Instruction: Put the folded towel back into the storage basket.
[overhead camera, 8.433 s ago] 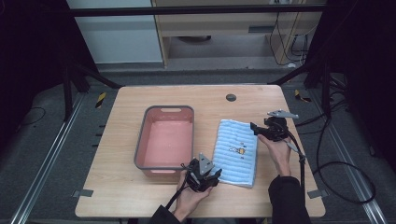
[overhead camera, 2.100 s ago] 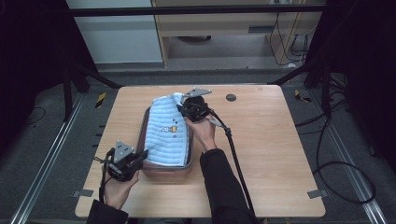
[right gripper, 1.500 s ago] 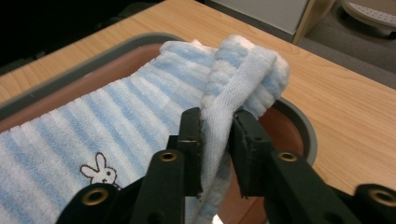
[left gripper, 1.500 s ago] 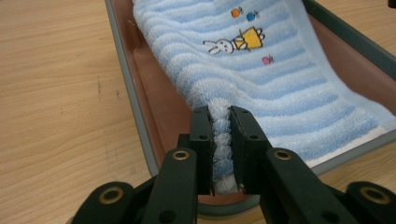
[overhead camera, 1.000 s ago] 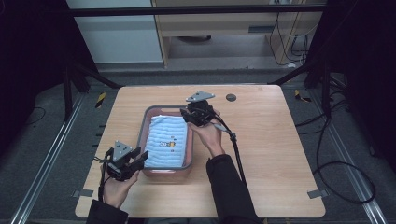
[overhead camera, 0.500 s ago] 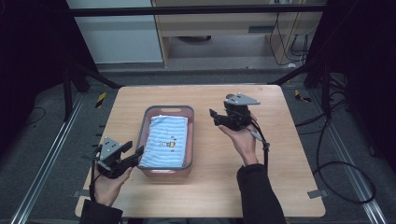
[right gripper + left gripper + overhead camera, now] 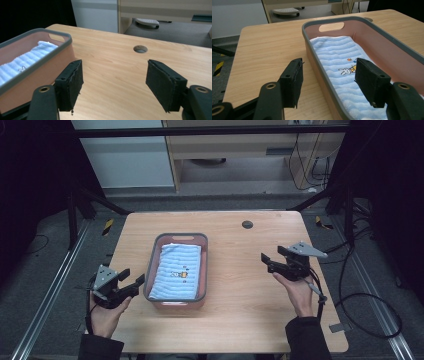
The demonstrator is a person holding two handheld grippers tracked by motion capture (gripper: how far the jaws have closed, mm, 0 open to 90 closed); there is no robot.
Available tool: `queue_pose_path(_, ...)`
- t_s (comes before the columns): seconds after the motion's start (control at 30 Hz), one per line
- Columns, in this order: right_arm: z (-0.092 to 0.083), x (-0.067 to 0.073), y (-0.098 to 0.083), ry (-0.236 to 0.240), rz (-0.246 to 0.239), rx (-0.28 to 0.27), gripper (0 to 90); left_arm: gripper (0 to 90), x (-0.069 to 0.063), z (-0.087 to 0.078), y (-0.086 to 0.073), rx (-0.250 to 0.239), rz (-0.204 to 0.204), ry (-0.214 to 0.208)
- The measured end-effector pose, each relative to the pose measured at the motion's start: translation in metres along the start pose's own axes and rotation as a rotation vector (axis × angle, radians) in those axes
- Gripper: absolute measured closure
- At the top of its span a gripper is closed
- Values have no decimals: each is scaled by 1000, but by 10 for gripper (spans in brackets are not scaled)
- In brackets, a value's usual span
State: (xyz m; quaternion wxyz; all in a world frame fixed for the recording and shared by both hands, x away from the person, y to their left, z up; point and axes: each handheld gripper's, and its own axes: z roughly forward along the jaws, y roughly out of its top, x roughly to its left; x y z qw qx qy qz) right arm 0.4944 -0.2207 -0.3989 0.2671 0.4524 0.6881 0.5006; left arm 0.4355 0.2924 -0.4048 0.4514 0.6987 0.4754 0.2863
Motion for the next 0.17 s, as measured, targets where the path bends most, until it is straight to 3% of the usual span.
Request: queue_pose_path(0.17, -16, -14, -20, -19, -11, 14, 279, 382, 10, -2, -4, -9, -5, 13)
